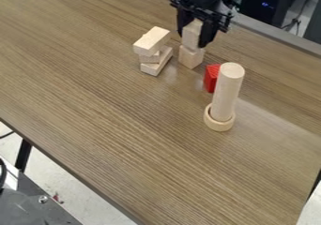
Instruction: Remove the cube from the red hexagon and put it on top of the cube
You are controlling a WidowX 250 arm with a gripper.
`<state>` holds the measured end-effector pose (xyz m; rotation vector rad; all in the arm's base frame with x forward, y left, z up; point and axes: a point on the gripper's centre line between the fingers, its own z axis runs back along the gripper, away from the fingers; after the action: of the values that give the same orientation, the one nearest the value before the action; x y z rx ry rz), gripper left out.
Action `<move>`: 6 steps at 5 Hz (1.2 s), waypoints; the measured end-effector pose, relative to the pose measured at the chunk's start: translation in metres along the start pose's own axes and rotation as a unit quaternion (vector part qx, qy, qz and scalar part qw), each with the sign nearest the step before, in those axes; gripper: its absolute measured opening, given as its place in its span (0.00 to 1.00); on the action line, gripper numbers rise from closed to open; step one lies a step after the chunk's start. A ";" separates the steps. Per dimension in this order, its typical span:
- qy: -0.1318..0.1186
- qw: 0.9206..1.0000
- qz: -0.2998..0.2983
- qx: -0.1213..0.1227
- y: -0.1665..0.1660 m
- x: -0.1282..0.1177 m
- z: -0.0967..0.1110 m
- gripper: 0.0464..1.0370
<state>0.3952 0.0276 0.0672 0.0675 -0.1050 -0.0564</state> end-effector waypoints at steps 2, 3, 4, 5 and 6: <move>0.005 1.000 -0.001 0.001 -0.002 -0.003 -0.003 0.54; 0.005 1.000 -0.003 0.002 0.000 -0.004 -0.004 0.54; 0.005 1.000 0.000 0.002 0.003 -0.004 -0.003 0.54; 0.010 1.000 0.000 0.001 0.004 -0.005 -0.003 0.62; 0.021 1.000 -0.001 -0.002 0.003 -0.005 -0.008 0.91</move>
<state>0.3911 0.0318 0.0586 0.0657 -0.0630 -0.0564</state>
